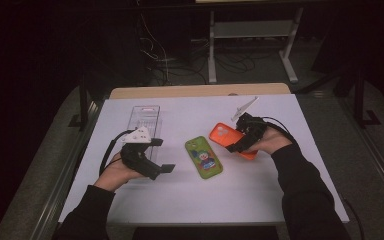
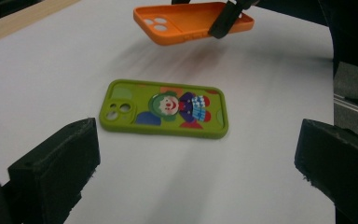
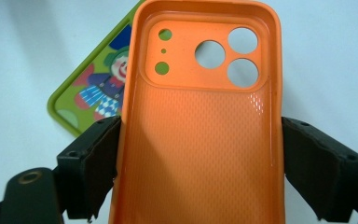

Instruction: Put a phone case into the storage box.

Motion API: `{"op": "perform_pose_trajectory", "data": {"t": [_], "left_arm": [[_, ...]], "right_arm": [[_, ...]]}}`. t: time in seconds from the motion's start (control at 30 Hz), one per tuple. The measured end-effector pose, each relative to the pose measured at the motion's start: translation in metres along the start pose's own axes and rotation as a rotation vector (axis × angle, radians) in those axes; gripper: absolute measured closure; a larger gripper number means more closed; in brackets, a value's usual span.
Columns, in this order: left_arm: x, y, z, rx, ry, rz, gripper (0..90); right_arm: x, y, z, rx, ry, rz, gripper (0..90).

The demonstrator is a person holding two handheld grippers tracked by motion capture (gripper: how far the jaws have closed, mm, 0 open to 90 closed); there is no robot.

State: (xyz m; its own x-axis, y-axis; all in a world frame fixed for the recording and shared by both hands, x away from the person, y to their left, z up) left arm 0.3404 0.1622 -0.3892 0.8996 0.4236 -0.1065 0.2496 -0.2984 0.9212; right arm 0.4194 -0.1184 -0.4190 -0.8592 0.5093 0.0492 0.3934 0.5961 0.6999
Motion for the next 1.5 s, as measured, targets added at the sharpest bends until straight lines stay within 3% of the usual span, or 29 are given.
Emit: {"op": "perform_pose_trajectory", "data": {"t": [0.57, 0.67, 0.77, 1.1, 1.5], "left_arm": [[-0.007, 0.023, 0.062, 0.010, -0.115, 0.053, 0.0], [-0.008, 0.020, 0.069, 0.033, -0.129, 0.076, 0.0], [-0.009, 0.017, 0.071, 0.060, -0.134, 0.109, 0.0], [-0.017, 0.017, 0.071, 0.071, -0.166, 0.139, 0.0], [-0.026, 0.017, 0.070, 0.083, -0.211, 0.142, 0.0]], "right_arm": [[0.009, -0.019, -0.012, -0.002, 0.032, -0.013, 14.8], [0.012, -0.020, -0.013, -0.010, 0.047, -0.044, 14.8], [0.015, -0.019, -0.014, -0.017, 0.062, -0.056, 14.8], [0.034, -0.014, -0.012, -0.019, 0.166, -0.134, 14.7], [0.059, -0.009, -0.002, 0.019, 0.268, -0.214, 14.7]]}}
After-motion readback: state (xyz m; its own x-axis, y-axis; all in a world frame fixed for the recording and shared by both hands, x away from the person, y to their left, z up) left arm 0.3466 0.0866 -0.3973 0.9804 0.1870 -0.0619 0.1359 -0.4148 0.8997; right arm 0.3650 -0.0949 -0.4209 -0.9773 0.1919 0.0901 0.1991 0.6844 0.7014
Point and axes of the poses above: each handheld gripper's, and its own axes: z roughly forward along the jaws, y roughly out of its top, x roughly to its left, the point moved 5 cm from there along z, roughly forward along the jaws, and after that the axes turned 11 degrees about -x, right-handed, at the moved point
